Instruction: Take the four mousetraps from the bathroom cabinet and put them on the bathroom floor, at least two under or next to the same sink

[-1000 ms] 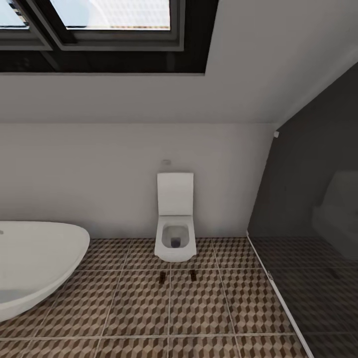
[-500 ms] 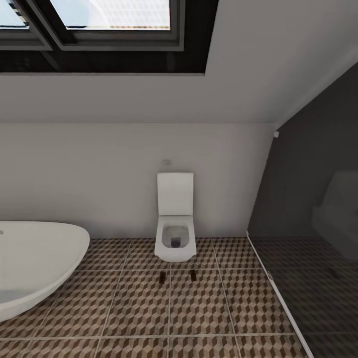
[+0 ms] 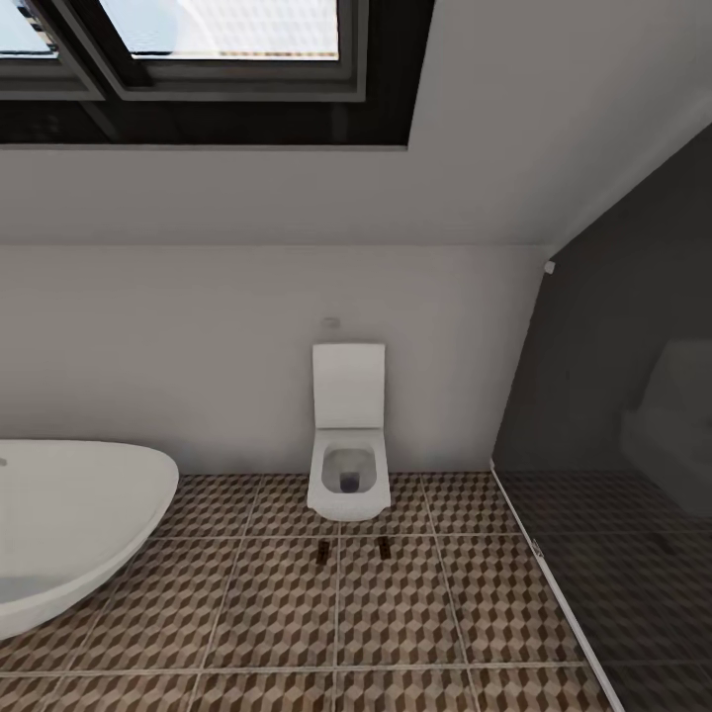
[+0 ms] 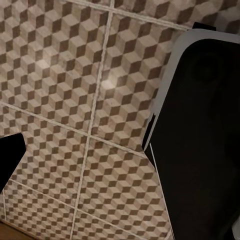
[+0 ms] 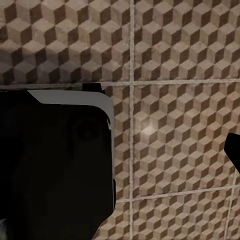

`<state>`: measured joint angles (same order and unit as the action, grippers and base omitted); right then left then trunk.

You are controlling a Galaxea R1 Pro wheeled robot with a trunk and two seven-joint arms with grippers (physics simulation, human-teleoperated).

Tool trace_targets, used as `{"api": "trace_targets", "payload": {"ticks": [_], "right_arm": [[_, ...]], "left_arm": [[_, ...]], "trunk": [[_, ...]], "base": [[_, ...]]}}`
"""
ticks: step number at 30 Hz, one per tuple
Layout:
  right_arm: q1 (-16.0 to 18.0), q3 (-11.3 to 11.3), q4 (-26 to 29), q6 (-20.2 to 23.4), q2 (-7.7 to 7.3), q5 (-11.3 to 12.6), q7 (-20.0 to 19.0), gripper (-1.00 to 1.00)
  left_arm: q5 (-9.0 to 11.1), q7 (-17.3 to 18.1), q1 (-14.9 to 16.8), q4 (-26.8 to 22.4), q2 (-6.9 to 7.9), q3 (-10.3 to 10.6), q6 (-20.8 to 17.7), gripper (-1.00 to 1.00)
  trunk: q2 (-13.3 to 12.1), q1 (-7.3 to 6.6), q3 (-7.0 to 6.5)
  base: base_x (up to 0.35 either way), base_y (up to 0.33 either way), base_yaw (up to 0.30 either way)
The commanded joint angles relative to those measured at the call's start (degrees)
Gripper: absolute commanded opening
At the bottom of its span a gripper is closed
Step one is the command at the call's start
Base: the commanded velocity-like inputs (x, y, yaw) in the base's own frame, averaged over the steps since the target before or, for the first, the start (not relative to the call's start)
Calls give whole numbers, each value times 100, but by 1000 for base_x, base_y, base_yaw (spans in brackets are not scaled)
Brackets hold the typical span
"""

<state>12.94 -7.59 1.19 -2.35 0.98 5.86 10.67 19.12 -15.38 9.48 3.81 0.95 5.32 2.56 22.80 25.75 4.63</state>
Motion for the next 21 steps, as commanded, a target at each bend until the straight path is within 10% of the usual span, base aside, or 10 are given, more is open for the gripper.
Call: {"api": "trace_targets", "payload": {"ticks": [1,21], "right_arm": [[6,-49,-5,-24,1,59,16,100],[6,-56,70,-89,-5,56,-10,100]], "left_arm": [[51,0,10,20,-1,48,26,100],[57,0,10,26,-2,48,25,100]], "trunk": [[12,3,12],[12,3,12]], "base": [[0,0,0],[0,0,0]]}}
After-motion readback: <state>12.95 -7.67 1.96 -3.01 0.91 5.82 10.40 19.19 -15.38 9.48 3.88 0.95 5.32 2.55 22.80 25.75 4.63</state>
